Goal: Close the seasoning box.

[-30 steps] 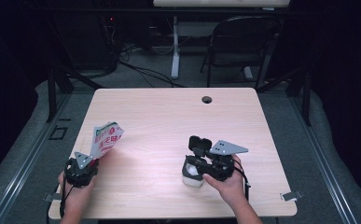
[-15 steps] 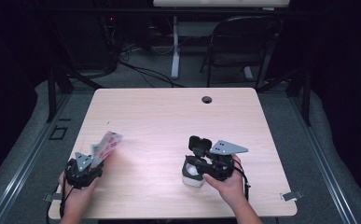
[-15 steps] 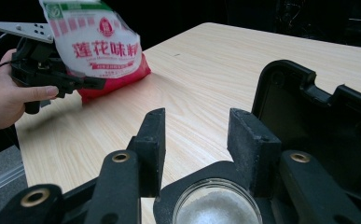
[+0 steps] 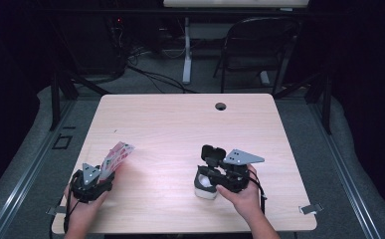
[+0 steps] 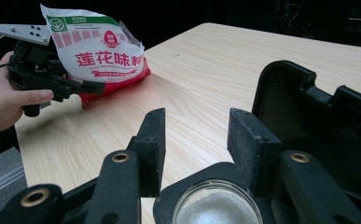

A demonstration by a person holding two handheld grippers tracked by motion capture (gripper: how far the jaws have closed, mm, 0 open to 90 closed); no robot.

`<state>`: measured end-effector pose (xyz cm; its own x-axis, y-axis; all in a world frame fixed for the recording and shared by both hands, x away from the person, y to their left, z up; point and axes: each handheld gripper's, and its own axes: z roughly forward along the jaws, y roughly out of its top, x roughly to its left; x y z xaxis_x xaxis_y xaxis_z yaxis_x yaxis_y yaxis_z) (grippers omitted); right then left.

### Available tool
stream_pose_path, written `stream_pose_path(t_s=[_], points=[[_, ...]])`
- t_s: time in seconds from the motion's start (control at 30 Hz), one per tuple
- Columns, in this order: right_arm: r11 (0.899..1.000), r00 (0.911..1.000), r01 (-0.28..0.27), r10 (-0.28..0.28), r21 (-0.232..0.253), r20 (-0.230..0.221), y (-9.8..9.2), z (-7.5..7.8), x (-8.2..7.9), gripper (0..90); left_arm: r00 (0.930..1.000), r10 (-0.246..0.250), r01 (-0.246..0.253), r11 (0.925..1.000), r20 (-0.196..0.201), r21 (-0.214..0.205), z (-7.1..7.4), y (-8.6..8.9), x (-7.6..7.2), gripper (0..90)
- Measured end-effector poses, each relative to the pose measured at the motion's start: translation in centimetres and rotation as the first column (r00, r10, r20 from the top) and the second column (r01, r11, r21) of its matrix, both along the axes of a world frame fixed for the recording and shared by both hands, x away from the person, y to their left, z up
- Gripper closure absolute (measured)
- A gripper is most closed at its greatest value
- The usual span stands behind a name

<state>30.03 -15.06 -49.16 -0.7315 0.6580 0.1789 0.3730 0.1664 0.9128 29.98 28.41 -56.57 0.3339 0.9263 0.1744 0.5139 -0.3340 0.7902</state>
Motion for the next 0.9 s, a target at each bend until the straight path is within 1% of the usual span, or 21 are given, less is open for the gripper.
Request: stream_pose_path(t_s=[0.07,0.13,0.2,0.3,0.37,0.5,0.6,0.7,0.83,0.9], points=[[1.000,1.0000,-0.004,0.004,-0.006,0.001,0.0,0.0,0.0,57.2,1.0000,-0.004,0.004,1.0000,-0.002,-0.003,0.1,0.0,0.0,40.7],[1.000,1.0000,-0.006,0.006,-0.010,0.000,0.0,0.0,0.0,57.2,0.9999,-0.011,0.011,0.9999,0.005,-0.005,0.2,0.0,-0.1,40.6],[1.000,1.0000,0.000,0.000,-0.002,0.000,0.0,0.0,0.0,57.2,0.9997,-0.019,0.020,0.9997,0.012,-0.013,0.4,-0.1,-0.3,39.3],[1.000,1.0000,0.001,-0.001,-0.003,-0.001,-0.1,0.0,0.0,57.1,0.9990,-0.032,0.033,0.9991,0.030,-0.026,0.6,-0.3,-0.5,38.4],[1.000,1.0000,0.001,-0.001,-0.001,-0.001,0.0,0.0,0.0,57.1,0.9983,-0.046,0.047,0.9987,0.035,-0.022,0.9,-0.5,-0.6,38.2],[1.000,1.0000,-0.004,0.003,-0.007,-0.002,0.1,0.0,0.0,57.1,0.9967,-0.070,0.072,0.9970,0.039,-0.031,1.3,-1.0,-0.9,38.2],[1.000,1.0000,-0.003,0.003,-0.007,-0.004,0.1,0.0,0.0,57.1,0.9937,-0.101,0.103,0.9944,0.048,-0.026,1.5,-1.8,-1.2,38.2],[1.000,1.0000,0.001,-0.001,0.002,-0.003,0.0,0.0,0.0,57.1,0.9889,-0.139,0.140,0.9899,0.052,-0.019,1.6,-3.0,-1.6,38.2],[1.000,1.0000,-0.001,0.001,-0.004,-0.001,0.0,0.0,0.0,57.1,0.9798,-0.195,0.195,0.9808,0.046,-0.001,1.6,-4.6,-1.9,38.3],[1.000,1.0000,0.000,0.000,-0.005,-0.001,0.0,0.1,0.0,57.1,0.9761,-0.213,0.213,0.9771,0.043,0.005,1.5,-5.2,-2.0,38.3]])
